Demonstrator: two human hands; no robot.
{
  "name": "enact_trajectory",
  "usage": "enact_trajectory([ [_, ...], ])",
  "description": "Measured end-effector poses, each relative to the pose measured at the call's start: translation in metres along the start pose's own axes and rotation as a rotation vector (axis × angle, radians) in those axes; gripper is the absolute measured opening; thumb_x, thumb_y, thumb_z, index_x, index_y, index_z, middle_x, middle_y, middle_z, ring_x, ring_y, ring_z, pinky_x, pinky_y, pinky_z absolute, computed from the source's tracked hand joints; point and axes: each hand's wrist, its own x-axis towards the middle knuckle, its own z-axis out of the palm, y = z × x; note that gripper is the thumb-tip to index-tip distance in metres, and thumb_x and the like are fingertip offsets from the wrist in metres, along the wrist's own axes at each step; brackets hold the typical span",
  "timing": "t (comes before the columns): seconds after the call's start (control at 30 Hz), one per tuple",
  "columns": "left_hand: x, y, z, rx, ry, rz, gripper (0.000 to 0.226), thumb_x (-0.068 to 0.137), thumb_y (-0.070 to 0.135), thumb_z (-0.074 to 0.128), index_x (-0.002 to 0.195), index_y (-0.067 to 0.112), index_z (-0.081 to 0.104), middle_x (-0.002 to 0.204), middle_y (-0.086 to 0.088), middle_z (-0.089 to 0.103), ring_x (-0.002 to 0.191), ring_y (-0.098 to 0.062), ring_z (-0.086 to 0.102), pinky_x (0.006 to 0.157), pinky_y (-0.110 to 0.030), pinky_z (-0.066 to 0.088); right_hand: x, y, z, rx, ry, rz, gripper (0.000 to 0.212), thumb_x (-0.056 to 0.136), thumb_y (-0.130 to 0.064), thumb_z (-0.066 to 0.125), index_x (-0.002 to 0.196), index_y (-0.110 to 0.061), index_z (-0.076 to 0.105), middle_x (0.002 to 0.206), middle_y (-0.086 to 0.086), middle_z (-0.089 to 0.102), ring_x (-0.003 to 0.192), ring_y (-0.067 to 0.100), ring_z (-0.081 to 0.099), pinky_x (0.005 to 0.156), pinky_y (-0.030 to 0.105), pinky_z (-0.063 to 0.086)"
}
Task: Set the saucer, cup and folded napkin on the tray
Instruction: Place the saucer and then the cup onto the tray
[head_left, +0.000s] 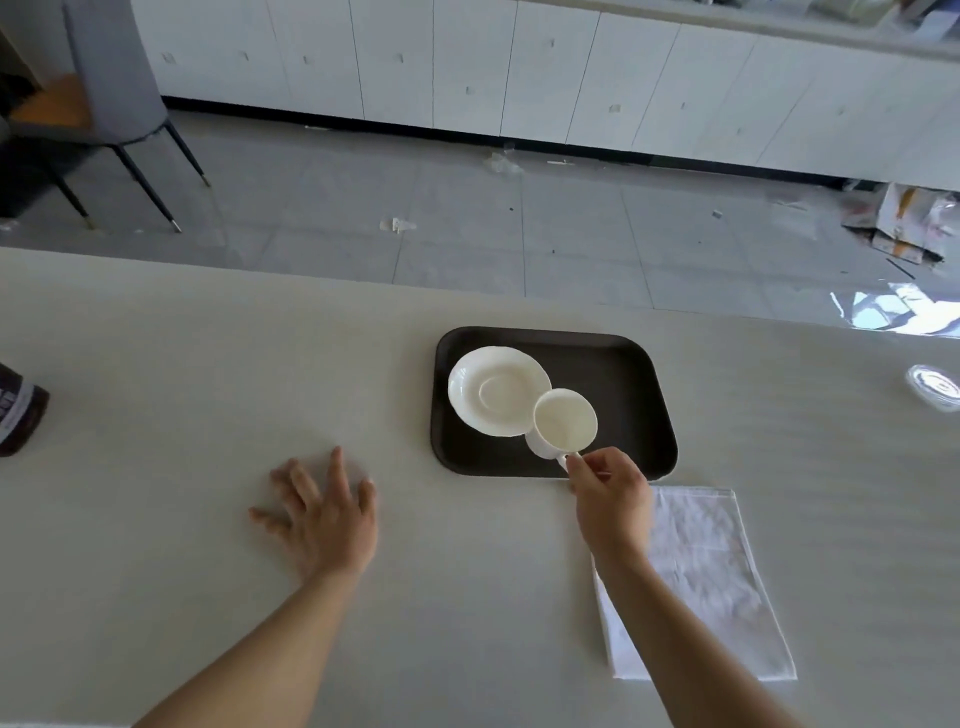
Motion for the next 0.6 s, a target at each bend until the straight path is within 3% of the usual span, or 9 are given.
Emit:
enact_trajectory([
  [0.13,0.002,-0.001,0.003,0.019,0.020,-0.001,0.066,0.085,0.055,0.033,0.143,0.024,0.042,0.153,-0.030,0.026,0.144,-0.046,0.015,0.107,-0.075,0.005,0.016,0.005,-0.002,0.002,0.028,0.061,0.025,0.086,-0.032,0.069,0.066,-0.018,0.061,0.072,0.003,0.068,0.072,0.024,0.064,0.065,0.038,0.051],
  [0.33,0.005,-0.003,0.011,0.056,0.010,-0.032,0.060,0.090,0.051,0.048,0.144,0.027,0.039,0.154,-0.027,0.025,0.145,-0.042,0.011,0.107,-0.075,0.005,0.030,0.010,0.003,-0.031,0.031,0.096,0.025,0.089,-0.036,0.065,0.072,-0.018,0.063,0.076,0.003,0.071,0.075,0.021,0.065,0.070,0.039,0.054],
  [0.5,0.006,-0.003,0.011,0.056,0.016,-0.032,0.060,0.090,0.050,0.049,0.144,0.026,0.039,0.154,-0.028,0.025,0.145,-0.042,0.011,0.107,-0.075,0.005,0.033,0.010,0.009,-0.030,0.040,0.116,0.025,0.089,-0.038,0.063,0.072,-0.019,0.063,0.073,0.000,0.071,0.072,0.017,0.065,0.058,0.027,0.044],
  [0.6,0.005,-0.002,0.010,0.056,0.016,-0.031,0.060,0.089,0.049,0.050,0.144,0.026,0.039,0.154,-0.028,0.025,0.145,-0.043,0.011,0.107,-0.075,0.005,0.030,0.012,0.013,-0.026,0.023,0.112,0.027,0.090,-0.036,0.064,0.071,-0.017,0.061,0.072,0.001,0.070,0.070,0.019,0.064,0.057,0.028,0.043],
])
